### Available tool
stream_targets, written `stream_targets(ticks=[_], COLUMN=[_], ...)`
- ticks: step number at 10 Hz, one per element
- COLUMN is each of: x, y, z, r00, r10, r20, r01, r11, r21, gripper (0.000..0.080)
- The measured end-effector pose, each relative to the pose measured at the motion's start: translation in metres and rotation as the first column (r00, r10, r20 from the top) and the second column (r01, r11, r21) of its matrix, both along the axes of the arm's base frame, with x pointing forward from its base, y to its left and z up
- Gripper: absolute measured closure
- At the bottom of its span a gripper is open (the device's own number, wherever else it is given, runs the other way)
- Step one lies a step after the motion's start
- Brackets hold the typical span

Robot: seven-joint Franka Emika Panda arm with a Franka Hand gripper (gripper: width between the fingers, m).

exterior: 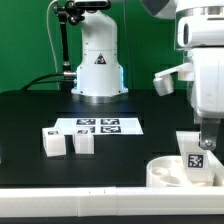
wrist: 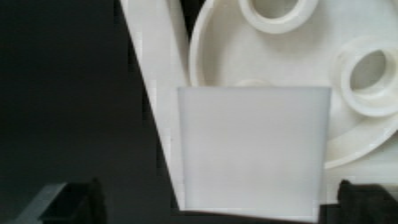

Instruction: Assemble stool

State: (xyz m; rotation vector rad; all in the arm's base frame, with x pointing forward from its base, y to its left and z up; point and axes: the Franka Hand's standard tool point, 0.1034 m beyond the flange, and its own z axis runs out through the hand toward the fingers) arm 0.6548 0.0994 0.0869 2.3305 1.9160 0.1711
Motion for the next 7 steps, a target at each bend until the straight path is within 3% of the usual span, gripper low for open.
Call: stream_targets(ticks=[3, 4, 5, 6, 7], x=[-0.0037, -0.0039, -0.0038, -0.0039, -0.0045], y=[-0.0032, -0.0037, -0.0041, -0.0043, -0.0046], z=[-0.0062, -0.007, -0.0069, -0.0069, -0.0063], r00=[0.999, 0.999, 0.999, 0.999, 0.999], r10=[0.033, 0.032, 0.032, 0.031, 0.031], r20=[-0.011, -0.012, -0.012, -0.013, -0.016], r01=[-0.033, -0.032, -0.032, -0.031, -0.031], r11=[0.999, 0.999, 0.999, 0.999, 0.999], r21=[-0.009, -0.009, -0.009, -0.009, -0.01], gripper=[0.0151, 0.0273, 0.0273, 0.0409, 0.0449])
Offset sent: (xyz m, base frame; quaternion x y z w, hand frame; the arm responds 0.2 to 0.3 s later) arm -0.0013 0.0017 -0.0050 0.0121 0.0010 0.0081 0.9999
